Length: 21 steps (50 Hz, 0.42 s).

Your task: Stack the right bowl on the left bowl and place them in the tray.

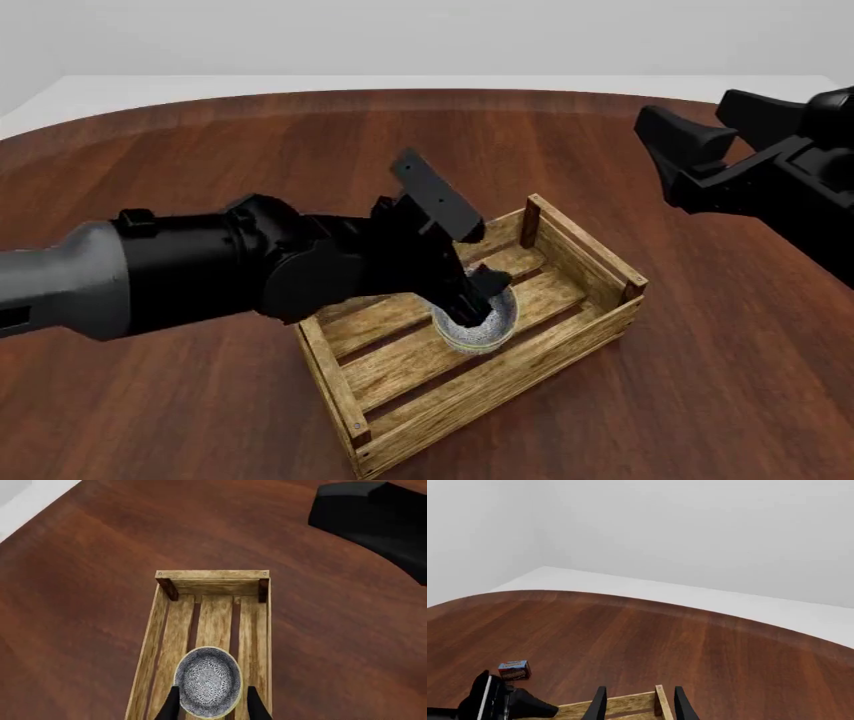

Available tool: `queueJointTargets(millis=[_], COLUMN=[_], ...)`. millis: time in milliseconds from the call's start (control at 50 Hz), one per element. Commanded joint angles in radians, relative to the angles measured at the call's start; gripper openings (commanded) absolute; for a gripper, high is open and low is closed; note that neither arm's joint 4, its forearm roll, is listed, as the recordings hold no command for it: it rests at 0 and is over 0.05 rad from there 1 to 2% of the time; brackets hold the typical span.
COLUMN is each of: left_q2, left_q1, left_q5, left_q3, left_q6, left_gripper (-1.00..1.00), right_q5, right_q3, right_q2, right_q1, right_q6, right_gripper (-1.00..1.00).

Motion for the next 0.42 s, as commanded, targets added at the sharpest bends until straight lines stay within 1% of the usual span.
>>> queueJointTargets(millis=[20,80,180,420], left_q2=[-0.128,-0.162,-0.204,-0.244], left_q1=[0.033,0.054,0.061,0.085], left_q5=[-0.045,-0.059,-0.072,-0.105], left_q3=[0.088,0.110,0.141,0.177], left_q6=[0.016,0.022,0.014,0.014], left_gripper=[1.00,1.00,1.00,1.00], right_q5=[-0.007,-0.010,-0.017,-0.020], right_q3=[0.000,0.001,0.000,0.002], right_q2=[0.011,0.015,0.028,0.033], right_q1=[0.000,0.000,-0.002,-0.009], right_q6=[-0.003,-0.004,-0.006,-0.013], right_gripper=[1.00,1.00,1.00,1.00])
